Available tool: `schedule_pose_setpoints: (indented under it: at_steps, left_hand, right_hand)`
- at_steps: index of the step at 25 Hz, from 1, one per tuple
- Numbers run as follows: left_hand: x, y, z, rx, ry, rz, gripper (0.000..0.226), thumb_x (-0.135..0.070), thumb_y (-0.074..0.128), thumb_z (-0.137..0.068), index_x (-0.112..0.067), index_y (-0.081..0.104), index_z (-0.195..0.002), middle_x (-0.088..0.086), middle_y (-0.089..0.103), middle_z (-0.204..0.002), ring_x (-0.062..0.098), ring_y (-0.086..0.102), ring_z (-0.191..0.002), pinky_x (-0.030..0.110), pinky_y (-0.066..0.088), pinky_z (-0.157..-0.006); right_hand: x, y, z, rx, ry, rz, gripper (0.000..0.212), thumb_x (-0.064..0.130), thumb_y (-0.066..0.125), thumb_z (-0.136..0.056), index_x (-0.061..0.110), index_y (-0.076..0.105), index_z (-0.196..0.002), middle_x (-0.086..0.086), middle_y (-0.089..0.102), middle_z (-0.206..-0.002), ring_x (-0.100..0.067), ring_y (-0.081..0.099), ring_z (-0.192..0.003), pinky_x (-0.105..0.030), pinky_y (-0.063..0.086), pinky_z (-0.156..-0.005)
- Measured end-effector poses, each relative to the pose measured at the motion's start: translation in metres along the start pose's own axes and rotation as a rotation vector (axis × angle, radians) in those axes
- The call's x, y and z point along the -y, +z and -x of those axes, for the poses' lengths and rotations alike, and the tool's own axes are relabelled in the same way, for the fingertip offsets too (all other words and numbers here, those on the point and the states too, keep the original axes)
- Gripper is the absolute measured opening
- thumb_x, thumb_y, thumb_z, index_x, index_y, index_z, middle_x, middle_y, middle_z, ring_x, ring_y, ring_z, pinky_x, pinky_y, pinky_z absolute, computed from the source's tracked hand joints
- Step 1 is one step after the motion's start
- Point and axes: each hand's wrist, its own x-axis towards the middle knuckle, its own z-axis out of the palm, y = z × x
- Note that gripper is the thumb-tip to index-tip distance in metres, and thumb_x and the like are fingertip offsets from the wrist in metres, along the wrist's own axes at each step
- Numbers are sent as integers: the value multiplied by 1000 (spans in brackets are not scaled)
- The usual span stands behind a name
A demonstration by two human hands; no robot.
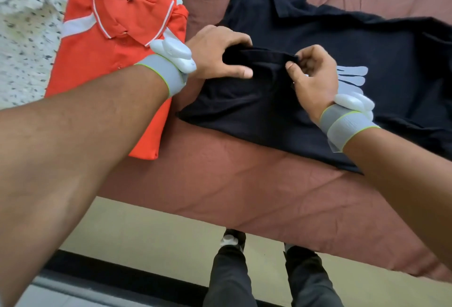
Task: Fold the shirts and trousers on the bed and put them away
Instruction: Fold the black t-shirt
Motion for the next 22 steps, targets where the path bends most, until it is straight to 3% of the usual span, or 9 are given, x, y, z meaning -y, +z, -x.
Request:
schedule_pose_setpoints:
  at_steps: [2,5,8,10,12,15,17,20,22]
  left_hand:
    - [3,3,2,-17,58,-72,45,-47,70,-81,-18,64,-114,2,70,-105,26,62,-99,37,40,-93]
    - [5,3,9,-173,82,-163,18,-15,63,-80,-14,69,-97,5,71,-87,34,61,-82,36,38,-83]
    - [3,9,34,-312,215,-311,16,-12,57,-81,-16,67,-93,5,66,-78,31,58,-76,38,36,-83]
    - [0,22,56,-309,348,-358,18,-11,55,-84,-18,69,-93,3,65,-77,28,58,-74,38,38,-82]
    - [-1,39,72,-246,378,-373,21,-11,51,-85,-18,70,-93,2,65,-75,27,58,-71,36,40,-81]
    - [1,59,88,-186,282,-342,25,-15,49,-83,-17,69,-98,0,65,-75,26,56,-71,35,38,-80]
    - [-1,57,92,-167,256,-289,27,-19,49,-83,-18,68,-103,-3,67,-80,22,52,-77,35,38,-83]
    - [-23,48,81,-161,217,-180,39,-30,55,-87,-19,63,-123,-4,66,-117,20,53,-105,38,38,-100]
    - [-41,55,73,-134,88,-164,61,-43,50,-89,-20,44,-145,1,49,-145,21,38,-135,41,29,-112]
  right_hand:
    - [1,-5,5,32,-49,10,23,4,60,-84,24,50,-82,12,54,-77,0,50,-67,-15,41,-65]
    - [-3,-11,16,251,-300,300,15,1,55,-83,13,57,-92,4,59,-90,-15,53,-86,-22,43,-78]
    - [-19,-21,30,432,-780,740,23,-1,47,-76,9,58,-93,-7,59,-97,-27,48,-92,-36,32,-78]
    - [-30,-27,39,475,-926,933,22,2,43,-79,10,58,-93,-7,59,-95,-29,52,-89,-37,31,-78]
    - [-36,-27,45,505,-925,1036,18,2,46,-82,11,57,-93,-7,57,-93,-30,54,-85,-40,35,-78]
    - [-40,-23,42,550,-885,1062,18,2,62,-78,11,57,-93,-8,55,-92,-30,52,-83,-41,42,-75]
    - [-35,-25,39,610,-836,1049,19,12,67,-80,10,59,-98,-8,56,-97,-29,51,-89,-42,42,-78]
    - [-31,-50,38,631,-730,1011,41,30,66,-85,12,56,-120,-7,53,-124,-28,50,-111,-44,39,-89]
    - [-32,-68,38,604,-660,1005,60,38,61,-87,14,43,-140,-8,39,-147,-28,39,-131,-46,35,-101]
